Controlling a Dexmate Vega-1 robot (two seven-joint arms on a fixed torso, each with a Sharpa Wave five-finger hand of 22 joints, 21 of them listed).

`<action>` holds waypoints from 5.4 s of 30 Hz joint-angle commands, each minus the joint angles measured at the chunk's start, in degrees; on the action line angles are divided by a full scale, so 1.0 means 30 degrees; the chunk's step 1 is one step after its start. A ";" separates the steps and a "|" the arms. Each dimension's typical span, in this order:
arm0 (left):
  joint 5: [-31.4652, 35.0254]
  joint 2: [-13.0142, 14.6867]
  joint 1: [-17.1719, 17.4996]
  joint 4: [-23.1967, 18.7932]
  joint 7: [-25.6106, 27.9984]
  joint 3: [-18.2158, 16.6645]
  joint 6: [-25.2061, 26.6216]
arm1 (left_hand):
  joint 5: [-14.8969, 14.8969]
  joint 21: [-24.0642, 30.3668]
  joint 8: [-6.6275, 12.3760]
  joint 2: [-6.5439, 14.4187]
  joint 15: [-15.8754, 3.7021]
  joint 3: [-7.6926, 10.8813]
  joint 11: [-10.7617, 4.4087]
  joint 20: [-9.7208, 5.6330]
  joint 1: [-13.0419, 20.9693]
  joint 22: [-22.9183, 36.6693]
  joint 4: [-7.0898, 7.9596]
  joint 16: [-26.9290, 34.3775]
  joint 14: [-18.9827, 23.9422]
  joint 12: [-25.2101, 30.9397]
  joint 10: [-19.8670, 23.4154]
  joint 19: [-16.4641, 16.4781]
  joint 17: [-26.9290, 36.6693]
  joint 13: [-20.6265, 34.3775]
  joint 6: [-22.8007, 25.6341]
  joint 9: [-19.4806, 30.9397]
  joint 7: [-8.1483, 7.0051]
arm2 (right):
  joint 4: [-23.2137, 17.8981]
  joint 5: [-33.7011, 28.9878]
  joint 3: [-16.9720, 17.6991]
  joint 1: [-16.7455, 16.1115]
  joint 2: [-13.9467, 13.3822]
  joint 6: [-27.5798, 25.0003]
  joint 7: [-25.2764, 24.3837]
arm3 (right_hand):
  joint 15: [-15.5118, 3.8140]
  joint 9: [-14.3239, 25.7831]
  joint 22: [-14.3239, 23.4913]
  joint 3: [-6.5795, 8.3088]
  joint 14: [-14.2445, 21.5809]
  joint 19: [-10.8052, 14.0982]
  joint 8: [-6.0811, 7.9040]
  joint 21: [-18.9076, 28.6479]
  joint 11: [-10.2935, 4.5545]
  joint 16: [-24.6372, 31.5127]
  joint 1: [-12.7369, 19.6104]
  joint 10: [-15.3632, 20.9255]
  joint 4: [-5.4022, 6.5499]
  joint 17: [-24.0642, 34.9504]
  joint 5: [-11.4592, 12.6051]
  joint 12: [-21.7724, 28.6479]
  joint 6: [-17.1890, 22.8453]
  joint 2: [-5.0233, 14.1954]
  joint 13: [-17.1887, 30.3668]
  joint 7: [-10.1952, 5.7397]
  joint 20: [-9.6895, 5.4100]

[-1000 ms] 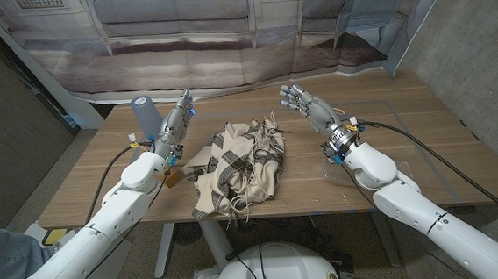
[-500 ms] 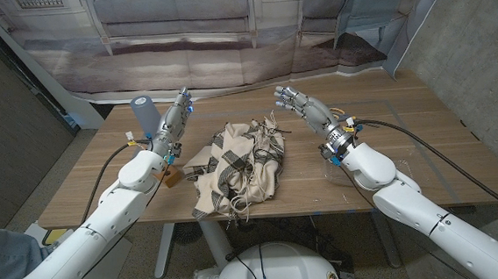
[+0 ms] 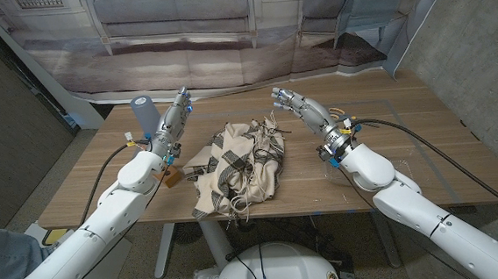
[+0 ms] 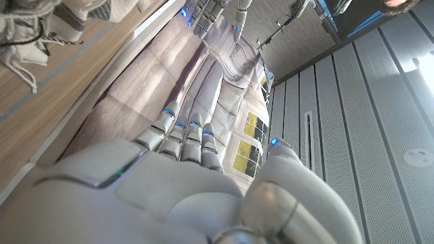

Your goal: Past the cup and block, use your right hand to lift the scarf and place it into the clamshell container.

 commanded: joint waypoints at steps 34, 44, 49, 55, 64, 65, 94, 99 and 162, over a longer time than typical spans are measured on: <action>0.0554 0.0147 0.0764 -0.1094 0.0784 0.0014 0.0251 | -0.0061 0.0029 -0.0076 0.0108 0.0017 -0.0253 0.0007 0.0120 0.0336 0.0073 -0.0025 -0.0037 -0.0755 -0.0083 0.0079 -0.2025 0.0080 0.0054 0.0182 0.0083 -0.0029 | -0.0450 -0.3860 -0.0124 -0.0385 -0.0056 0.0560 -0.1627 | 0.0000 0.0041 0.0075 0.0101 -0.0112 0.0227 -0.0028 -0.0282 0.0065 -0.0080 0.0415 0.0081 -0.0298 0.0088 -0.0076 -0.0054 0.0030 0.0064 0.0050 -0.0101 -0.0056; 0.0573 0.0113 0.1003 -0.1324 0.1033 -0.0052 0.0325 | -0.0069 0.0031 -0.0071 0.0119 0.0007 -0.0292 -0.0015 0.0120 0.0360 0.0074 -0.0023 -0.0016 -0.0678 -0.0085 0.0111 -0.2021 0.0080 0.0054 0.0235 0.0083 -0.0035 | -0.0134 -0.5029 -0.0143 -0.0080 -0.0065 0.0969 -0.1836 | -0.0061 0.0042 0.0079 0.0126 -0.0086 0.0233 -0.0036 -0.0362 0.0006 -0.0067 0.0481 0.0090 -0.0354 0.0088 -0.0094 -0.0059 0.0005 0.0112 0.0051 -0.0121 -0.0046; 0.0629 0.0159 0.0987 -0.1424 0.1073 -0.0045 0.0436 | -0.0074 0.0033 -0.0077 0.0125 0.0028 -0.0313 -0.0033 0.0112 0.0371 0.0074 -0.0021 -0.0015 -0.0660 -0.0083 0.0136 -0.2019 0.0080 0.0055 0.0245 0.0082 -0.0041 | -0.0055 -0.5571 -0.0195 0.0168 -0.0089 0.1135 -0.1813 | -0.0070 0.0043 0.0081 0.0136 -0.0080 0.0248 -0.0031 -0.0395 -0.0022 -0.0063 0.0512 0.0100 -0.0380 0.0088 -0.0101 -0.0060 0.0014 0.0132 0.0051 -0.0162 -0.0074; 0.0712 0.0170 0.0929 -0.1515 0.1123 -0.0049 0.0474 | -0.0080 0.0034 -0.0073 0.0134 0.0015 -0.0335 -0.0047 0.0109 0.0383 0.0074 -0.0019 -0.0016 -0.0645 -0.0088 0.0145 -0.2017 0.0081 0.0055 0.0277 0.0082 -0.0052 | -0.0094 -0.6326 -0.0211 0.0275 -0.0083 0.1209 -0.2014 | -0.0096 0.0044 0.0082 0.0144 -0.0081 0.0230 -0.0028 -0.0450 -0.0055 -0.0063 0.0540 0.0147 -0.0408 0.0089 -0.0110 -0.0047 0.0019 0.0152 0.0051 -0.0220 -0.0061; 0.0733 0.0069 0.0807 -0.1445 0.1048 0.0026 0.0425 | -0.0088 0.0024 -0.0086 0.0149 0.0015 -0.0370 -0.0045 0.0127 0.0404 0.0075 -0.0015 -0.0016 -0.0614 -0.0091 0.0171 -0.2044 0.0081 0.0055 0.0287 0.0080 -0.0052 | -0.0200 -0.6616 -0.0247 0.0385 -0.0156 0.1222 -0.1917 | -0.0259 0.0045 0.0084 0.0158 -0.0060 0.0232 0.0032 -0.0539 -0.0164 -0.0059 0.0601 0.0299 -0.0469 0.0083 -0.0122 -0.0001 0.0185 0.0180 0.0051 -0.0385 -0.0071; 0.0655 0.0045 0.0748 -0.1367 0.0908 0.0050 0.0394 | -0.0089 0.0025 -0.0084 0.0150 0.0009 -0.0373 -0.0045 0.0131 0.0406 0.0075 -0.0015 -0.0015 -0.0611 -0.0096 0.0160 -0.2042 0.0081 0.0055 0.0295 0.0080 -0.0056 | -0.0253 -0.6997 -0.0227 0.0356 -0.0129 0.1141 -0.2114 | -0.0255 0.0045 0.0084 0.0160 -0.0064 0.0239 0.0034 -0.0545 -0.0169 -0.0062 0.0608 0.0308 -0.0475 0.0083 -0.0122 0.0002 0.0191 0.0184 0.0050 -0.0386 -0.0076; 0.0354 0.0249 0.1415 -0.1732 0.0910 -0.0241 0.0248 | -0.0112 0.0044 -0.0120 0.0196 0.0056 -0.0476 -0.0026 0.0102 0.0472 0.0075 -0.0006 -0.0022 -0.0545 -0.0125 0.0178 -0.1998 0.0082 0.0056 0.0311 0.0077 -0.0027 | -0.0645 -0.9441 -0.0669 0.0570 -0.0285 0.0586 -0.2877 | -0.0321 0.0044 0.0086 0.0203 -0.0372 -0.0061 0.0092 -0.0934 -0.0182 -0.0161 0.0763 0.0231 -0.0636 0.0075 -0.0143 -0.0069 0.0493 0.0285 0.0049 -0.0515 -0.0027; 0.0424 0.0396 0.1707 -0.1976 0.1080 -0.0392 0.0253 | -0.0116 0.0048 -0.0126 0.0206 0.0106 -0.0496 -0.0005 0.0087 0.0489 0.0075 -0.0005 -0.0011 -0.0497 -0.0119 0.0213 -0.1986 0.0080 0.0056 0.0313 0.0077 -0.0017 | -0.0753 -0.9648 -0.0784 0.0619 -0.0312 0.0469 -0.2824 | -0.0293 0.0045 0.0080 0.0345 -0.0476 -0.0157 0.0076 -0.1074 -0.0234 -0.0182 0.1047 0.0174 -0.0801 0.0052 -0.0126 -0.0098 0.0485 0.0446 0.0049 -0.0868 0.0079; 0.0572 0.0585 0.2066 -0.2523 0.1156 -0.0698 0.0346 | -0.0159 0.0034 -0.0127 0.0316 0.0085 -0.0714 -0.0057 0.0172 0.0660 0.0074 0.0003 -0.0013 -0.0279 -0.0129 0.0384 -0.2003 0.0078 0.0056 0.0526 0.0067 -0.0129 | -0.2647 -1.5120 -0.1290 0.0364 -0.0817 -0.1316 -0.4588 | 0.1832 0.0031 0.0111 0.0319 -0.1900 0.0421 -0.0159 -0.2488 -0.0657 -0.0329 0.2938 -0.2891 -0.2757 0.0036 -0.0356 -0.0598 -0.1483 -0.0770 0.0118 -0.3660 0.4881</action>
